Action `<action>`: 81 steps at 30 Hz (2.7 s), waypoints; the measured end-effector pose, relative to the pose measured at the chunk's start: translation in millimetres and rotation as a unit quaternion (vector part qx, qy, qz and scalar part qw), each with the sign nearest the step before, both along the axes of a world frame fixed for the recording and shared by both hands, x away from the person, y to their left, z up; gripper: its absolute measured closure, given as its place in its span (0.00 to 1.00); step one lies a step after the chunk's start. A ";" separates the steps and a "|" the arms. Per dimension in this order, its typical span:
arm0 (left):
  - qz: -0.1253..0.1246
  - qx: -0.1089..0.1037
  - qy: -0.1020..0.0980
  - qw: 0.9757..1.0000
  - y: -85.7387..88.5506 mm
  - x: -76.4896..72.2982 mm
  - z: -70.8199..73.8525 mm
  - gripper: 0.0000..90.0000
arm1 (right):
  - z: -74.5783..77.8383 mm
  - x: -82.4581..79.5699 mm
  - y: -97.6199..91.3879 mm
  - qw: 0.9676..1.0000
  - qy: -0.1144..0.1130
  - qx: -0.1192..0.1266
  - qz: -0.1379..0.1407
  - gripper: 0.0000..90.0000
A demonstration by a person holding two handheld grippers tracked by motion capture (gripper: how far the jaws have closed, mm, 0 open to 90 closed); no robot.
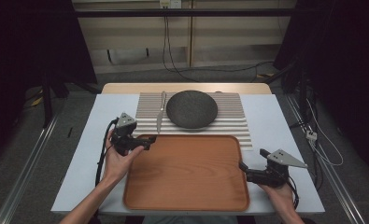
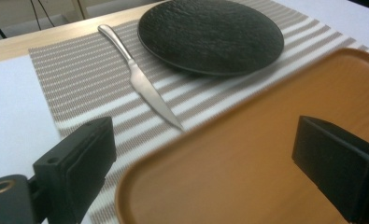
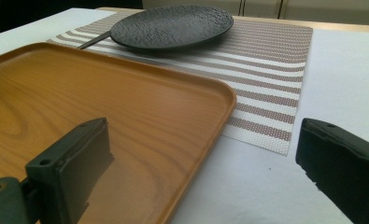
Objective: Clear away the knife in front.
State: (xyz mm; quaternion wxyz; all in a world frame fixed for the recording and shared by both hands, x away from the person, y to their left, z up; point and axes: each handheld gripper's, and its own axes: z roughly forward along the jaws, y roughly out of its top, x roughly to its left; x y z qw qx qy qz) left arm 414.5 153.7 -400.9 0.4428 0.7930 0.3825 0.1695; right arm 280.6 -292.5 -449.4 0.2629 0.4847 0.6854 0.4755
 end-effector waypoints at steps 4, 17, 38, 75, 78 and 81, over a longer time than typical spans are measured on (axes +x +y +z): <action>-0.002 0.006 0.014 1.000 -5.6 21.2 0.2 0.08 | -0.6 0.9 2.4 1.000 0.002 -0.004 0.005 0.03; 0.011 0.004 0.038 0.999 -10.1 59.1 4.2 0.10 | 0.3 0.4 6.2 1.000 0.001 -0.010 0.010 0.04; 0.046 0.023 0.063 0.997 -34.1 151.9 -16.0 0.18 | -0.9 -2.3 8.7 1.000 0.008 -0.010 0.019 0.04; 0.094 0.081 0.123 0.985 -71.6 199.7 -52.4 0.71 | -1.2 -5.9 4.7 1.000 0.012 -0.004 0.026 0.04; 0.089 0.092 0.124 0.984 -75.9 200.8 -50.8 0.75 | -1.4 -5.9 4.6 1.000 0.012 -0.005 0.027 0.04; 0.086 0.106 0.117 0.984 -80.9 198.7 -50.6 0.84 | -1.4 -6.1 4.2 1.000 0.012 -0.005 0.029 0.04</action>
